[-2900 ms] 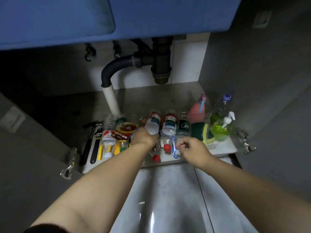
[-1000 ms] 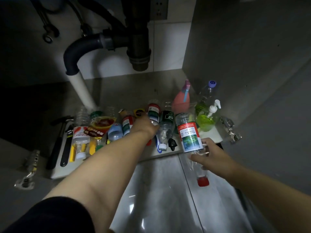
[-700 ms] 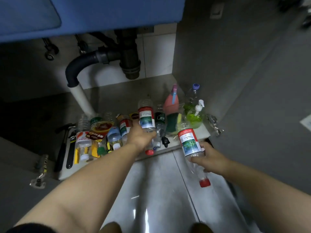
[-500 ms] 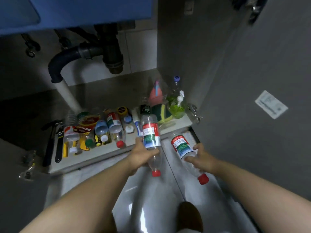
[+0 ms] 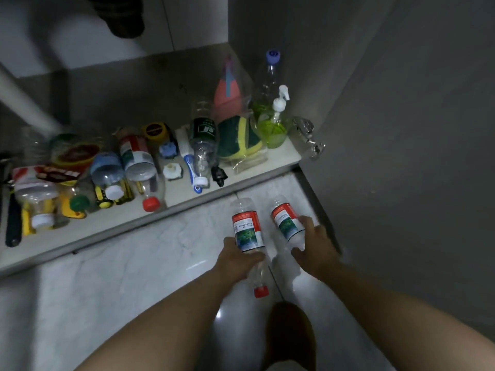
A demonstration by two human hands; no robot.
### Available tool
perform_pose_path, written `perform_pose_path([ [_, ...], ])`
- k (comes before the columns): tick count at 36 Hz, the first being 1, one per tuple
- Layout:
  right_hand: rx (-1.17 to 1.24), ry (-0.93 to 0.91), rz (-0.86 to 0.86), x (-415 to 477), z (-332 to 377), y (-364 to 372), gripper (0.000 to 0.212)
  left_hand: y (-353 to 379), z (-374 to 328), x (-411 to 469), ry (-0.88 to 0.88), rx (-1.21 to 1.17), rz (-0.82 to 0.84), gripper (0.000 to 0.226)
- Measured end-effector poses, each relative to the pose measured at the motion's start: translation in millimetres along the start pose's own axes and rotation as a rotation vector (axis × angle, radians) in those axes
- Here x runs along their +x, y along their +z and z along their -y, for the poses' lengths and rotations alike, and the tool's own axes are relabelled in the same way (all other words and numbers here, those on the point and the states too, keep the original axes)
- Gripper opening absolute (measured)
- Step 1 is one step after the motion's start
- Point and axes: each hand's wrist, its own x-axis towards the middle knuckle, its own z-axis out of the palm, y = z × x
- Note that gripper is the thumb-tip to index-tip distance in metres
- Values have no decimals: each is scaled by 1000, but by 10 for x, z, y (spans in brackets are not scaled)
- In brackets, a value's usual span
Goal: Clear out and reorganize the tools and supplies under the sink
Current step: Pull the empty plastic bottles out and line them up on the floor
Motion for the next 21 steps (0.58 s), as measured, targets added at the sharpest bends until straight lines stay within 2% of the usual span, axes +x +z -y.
perform_pose_path([
  [7,-316,-151,-126,278,14,123,79,154,26,374,38,15,-80,82],
  [12,-350,-153,-187,461,44,155,87,268,-20,590,97,78,-161,72],
  [15,-329,-121,-168,496,69,194,96,365,-80,677,153,-40,-139,77],
  [19,-356,-152,-250,404,68,278,93,459,-173,722,234,-172,-117,63],
  [21,-431,-169,-261,355,36,311,100,477,-210,751,249,-195,-72,64],
])
